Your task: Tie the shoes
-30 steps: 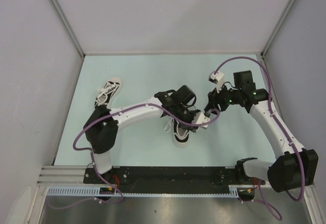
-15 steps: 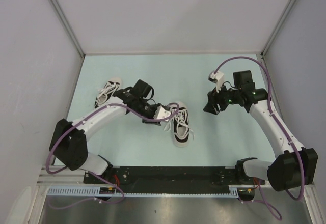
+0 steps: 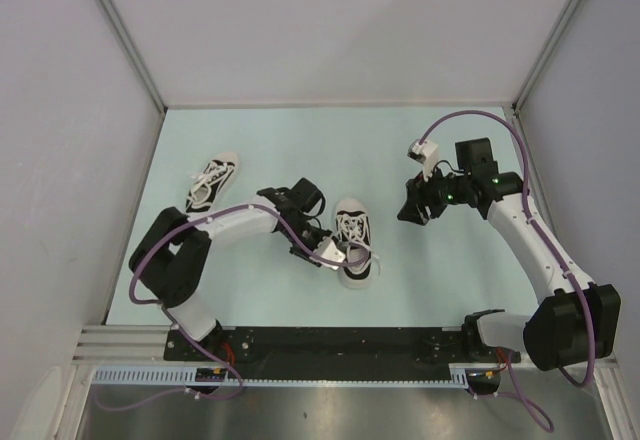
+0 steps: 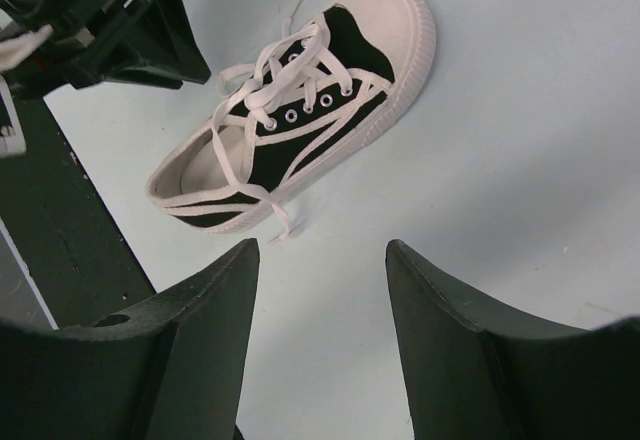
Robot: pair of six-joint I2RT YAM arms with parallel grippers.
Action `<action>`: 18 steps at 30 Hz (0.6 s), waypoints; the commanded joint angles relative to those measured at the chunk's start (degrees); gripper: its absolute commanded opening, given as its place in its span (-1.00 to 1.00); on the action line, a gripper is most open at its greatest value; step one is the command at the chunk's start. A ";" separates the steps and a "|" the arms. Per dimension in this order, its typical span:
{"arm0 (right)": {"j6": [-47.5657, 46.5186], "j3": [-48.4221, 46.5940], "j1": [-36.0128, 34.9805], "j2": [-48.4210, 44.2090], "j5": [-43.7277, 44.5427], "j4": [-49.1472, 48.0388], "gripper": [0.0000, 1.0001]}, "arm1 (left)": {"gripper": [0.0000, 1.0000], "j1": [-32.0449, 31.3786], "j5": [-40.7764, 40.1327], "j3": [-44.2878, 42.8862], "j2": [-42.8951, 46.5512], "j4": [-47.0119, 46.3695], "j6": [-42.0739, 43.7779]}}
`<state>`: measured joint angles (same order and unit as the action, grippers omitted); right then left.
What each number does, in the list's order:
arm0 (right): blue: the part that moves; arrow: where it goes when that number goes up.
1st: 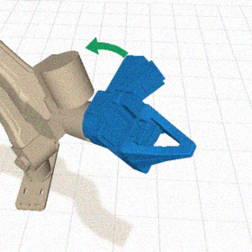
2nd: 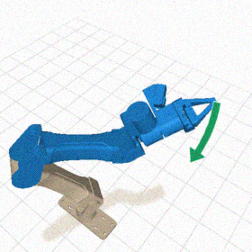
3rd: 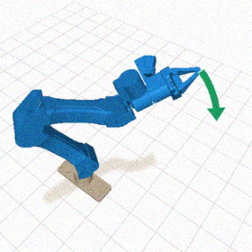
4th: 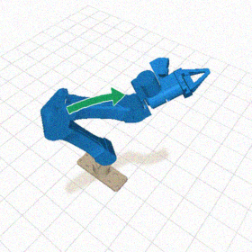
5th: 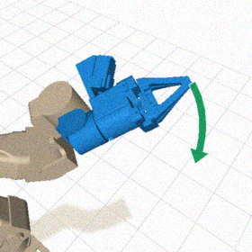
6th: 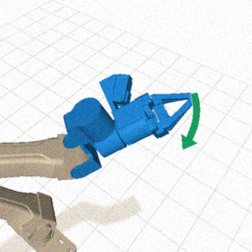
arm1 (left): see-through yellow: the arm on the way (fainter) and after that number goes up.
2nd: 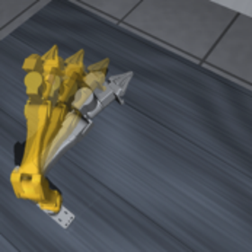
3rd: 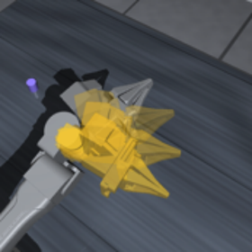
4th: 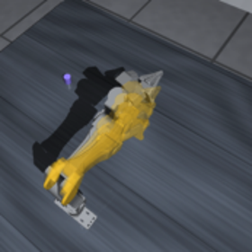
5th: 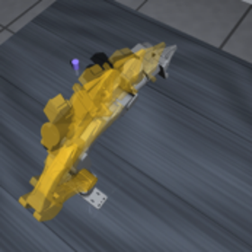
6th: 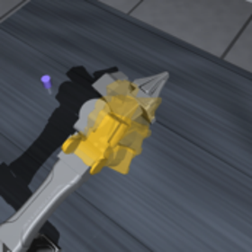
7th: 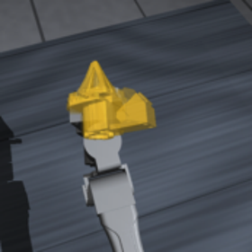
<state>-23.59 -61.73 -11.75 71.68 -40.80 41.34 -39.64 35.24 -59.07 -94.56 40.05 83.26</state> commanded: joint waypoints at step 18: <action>-0.66 -0.14 0.94 -0.66 -0.78 0.23 0.17 | -0.93 -2.64 -1.85 -6.59 -6.79 2.30 1.02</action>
<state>-24.03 -61.73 -11.27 71.68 -40.80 41.82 -42.22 30.98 -63.11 -102.80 38.33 82.15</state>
